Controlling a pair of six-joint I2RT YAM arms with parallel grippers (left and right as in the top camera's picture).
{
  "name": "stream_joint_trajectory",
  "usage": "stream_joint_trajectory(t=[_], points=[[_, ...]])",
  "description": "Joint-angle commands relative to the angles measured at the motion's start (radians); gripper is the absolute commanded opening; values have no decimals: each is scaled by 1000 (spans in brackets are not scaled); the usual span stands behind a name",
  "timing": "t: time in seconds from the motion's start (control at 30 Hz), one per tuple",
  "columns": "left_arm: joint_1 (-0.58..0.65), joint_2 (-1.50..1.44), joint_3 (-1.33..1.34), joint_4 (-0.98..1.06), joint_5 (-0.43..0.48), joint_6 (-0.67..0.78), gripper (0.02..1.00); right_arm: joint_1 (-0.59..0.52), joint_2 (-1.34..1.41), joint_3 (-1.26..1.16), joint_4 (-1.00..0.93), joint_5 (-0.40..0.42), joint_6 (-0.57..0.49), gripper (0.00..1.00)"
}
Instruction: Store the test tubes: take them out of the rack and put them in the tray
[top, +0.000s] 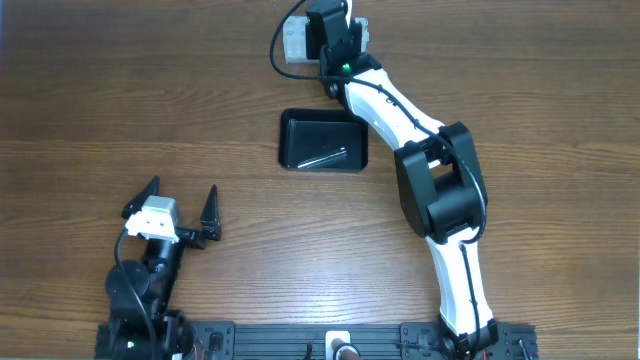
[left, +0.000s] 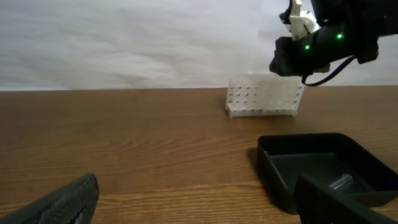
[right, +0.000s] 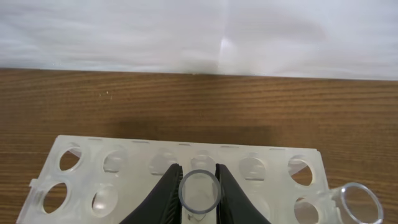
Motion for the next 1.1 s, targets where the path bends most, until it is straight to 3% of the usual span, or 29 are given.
stream_joint_trajectory(t=[0.03,0.57,0.67,0.8,0.97,1.1], points=[[6,-8,-6,2,13,14,1000,14,-18,29,11,53,-25,163],[6,-8,-6,2,13,14,1000,75,-326,29,-56,75,-79,150],[6,-8,-6,2,12,14,998,92,-388,29,-171,75,-51,145],[6,-8,-6,2,12,14,1000,120,-435,29,-421,57,77,110],[6,-8,-6,2,12,14,1000,123,-418,27,-684,-92,154,104],[6,-8,-6,2,12,14,1000,120,-378,19,-767,-189,154,56]])
